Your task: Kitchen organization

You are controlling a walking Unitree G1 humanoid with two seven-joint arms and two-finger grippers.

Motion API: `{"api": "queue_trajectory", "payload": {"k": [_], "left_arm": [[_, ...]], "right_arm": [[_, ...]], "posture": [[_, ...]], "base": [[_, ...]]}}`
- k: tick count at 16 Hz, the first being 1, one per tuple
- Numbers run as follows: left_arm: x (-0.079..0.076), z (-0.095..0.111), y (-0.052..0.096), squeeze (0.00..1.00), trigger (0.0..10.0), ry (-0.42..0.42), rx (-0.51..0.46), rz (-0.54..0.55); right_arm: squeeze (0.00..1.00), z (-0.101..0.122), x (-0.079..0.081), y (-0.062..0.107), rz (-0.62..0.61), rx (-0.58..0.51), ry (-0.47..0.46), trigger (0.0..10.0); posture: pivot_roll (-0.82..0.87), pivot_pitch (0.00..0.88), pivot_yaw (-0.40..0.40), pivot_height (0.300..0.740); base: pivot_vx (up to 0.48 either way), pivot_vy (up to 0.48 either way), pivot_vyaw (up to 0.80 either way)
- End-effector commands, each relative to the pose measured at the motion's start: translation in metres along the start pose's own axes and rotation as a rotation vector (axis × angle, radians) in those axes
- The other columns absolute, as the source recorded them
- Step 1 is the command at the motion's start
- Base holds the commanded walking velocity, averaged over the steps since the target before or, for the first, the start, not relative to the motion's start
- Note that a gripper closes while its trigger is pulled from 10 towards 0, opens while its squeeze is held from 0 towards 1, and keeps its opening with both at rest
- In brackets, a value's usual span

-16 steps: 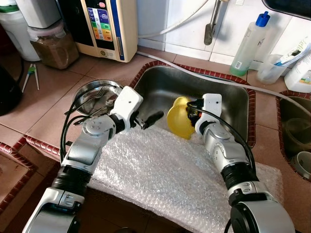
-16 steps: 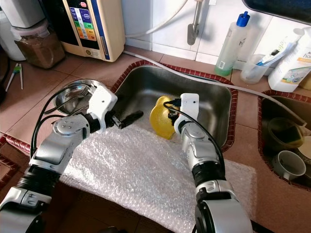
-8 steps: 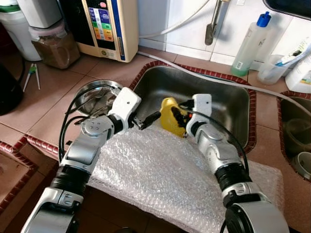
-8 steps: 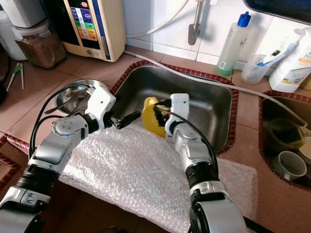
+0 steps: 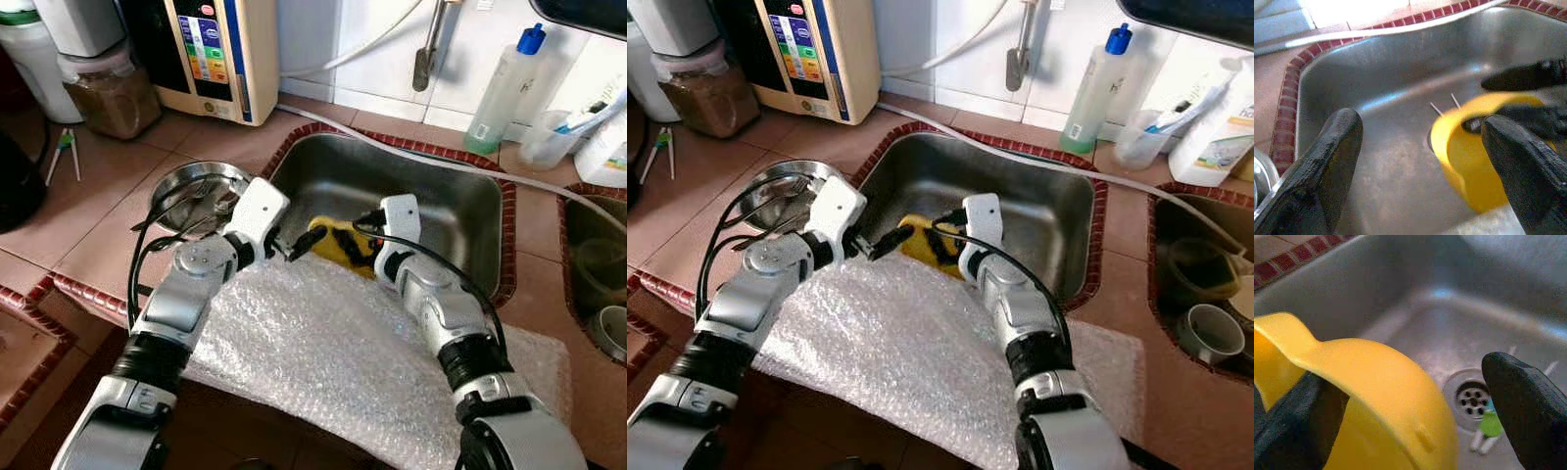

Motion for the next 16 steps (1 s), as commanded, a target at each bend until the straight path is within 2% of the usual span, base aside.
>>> {"api": "queue_trajectory", "payload": {"k": [1,2,3,4,5,6,7,8,9,11,12,13,14,15,16], "left_arm": [[0.005,0.000,0.001,1.00,10.0,-0.024,0.008,0.020],[0.008,0.000,0.001,1.00,10.0,-0.020,0.006,0.035],[0.013,-0.001,0.002,1.00,10.0,-0.018,0.007,0.059],[0.016,-0.002,0.003,1.00,10.0,-0.021,0.012,0.073],[0.018,-0.002,0.003,1.00,10.0,-0.022,0.015,0.082],[0.018,-0.002,0.003,1.00,10.0,-0.023,0.015,0.084],[0.020,-0.001,0.002,1.00,10.0,-0.026,0.014,0.096],[0.022,-0.001,0.002,1.00,10.0,-0.028,0.013,0.105],[0.023,0.000,0.002,1.00,10.0,-0.029,0.012,0.109],[0.024,0.000,0.001,1.00,10.0,-0.037,0.012,0.112],[0.024,0.001,0.001,1.00,10.0,-0.037,0.011,0.113],[0.024,0.001,0.001,1.00,10.0,-0.039,0.011,0.115],[0.025,0.000,0.001,1.00,10.0,-0.039,0.011,0.117],[0.025,0.000,0.001,1.00,10.0,-0.039,0.013,0.118],[0.024,-0.001,0.001,1.00,10.0,-0.039,0.015,0.116]], "right_arm": [[1.00,0.013,-0.003,0.000,-0.036,-0.050,0.018,10.0],[1.00,0.024,-0.012,0.001,-0.091,-0.101,0.056,10.0],[1.00,0.036,-0.006,0.001,-0.066,-0.159,0.043,10.0],[1.00,0.043,-0.008,0.003,-0.106,-0.192,0.186,10.0],[1.00,0.042,0.000,0.002,-0.069,-0.185,0.211,10.0],[1.00,0.044,0.003,0.002,-0.065,-0.197,0.280,10.0],[1.00,0.048,0.009,0.003,-0.049,-0.226,0.251,10.0],[1.00,0.046,0.013,0.001,-0.023,-0.215,0.174,10.0],[1.00,0.045,0.009,0.001,-0.056,-0.213,0.276,10.0],[1.00,0.031,0.020,0.000,0.042,-0.153,0.275,10.0],[1.00,0.027,0.008,-0.001,-0.006,-0.127,0.107,10.0],[1.00,0.028,-0.003,0.000,-0.060,-0.124,0.190,10.0],[1.00,0.026,-0.009,0.001,-0.089,-0.110,0.196,10.0],[1.00,0.029,-0.022,0.002,-0.174,-0.105,0.366,10.0],[1.00,0.033,-0.028,0.004,-0.205,-0.116,0.397,10.0]], "posture": [[-0.04,0.096,0.037,0.740],[-0.04,0.098,0.036,0.740],[-0.04,0.098,0.037,0.740],[-0.04,0.099,0.037,0.740],[-0.04,0.099,0.035,0.740],[-0.04,0.099,0.034,0.740],[-0.04,0.098,0.033,0.740],[-0.04,0.098,0.033,0.740],[-0.04,0.097,0.033,0.740],[-0.04,0.095,0.033,0.740],[-0.04,0.096,0.032,0.740],[-0.04,0.096,0.032,0.740],[-0.04,0.097,0.034,0.740],[-0.04,0.097,0.033,0.740],[-0.04,0.097,0.032,0.740]], "base": [[0.000,0.000,0.00],[0.000,0.000,0.00],[0.000,0.000,0.00],[0.000,0.000,0.00],[0.000,0.000,0.00],[0.000,0.000,0.00],[0.000,0.000,0.00],[0.000,0.000,0.00],[0.000,0.000,0.00],[0.000,0.000,0.00],[0.000,0.000,0.00],[0.000,0.000,0.00],[0.000,0.000,0.00],[0.000,0.000,0.00],[0.000,0.000,0.00]]}}
Point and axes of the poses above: a point about 5 cm out from each wrist's last joint towards the gripper, its own y axis pointing back from the gripper into the wrist, its own z axis along the axis of the wrist's last joint, x = y × z, the point moved 6 cm from there along -y, pointing out of the wrist towards the gripper, and after that the axes turned 7 degrees about -y, right-handed, at the moved point
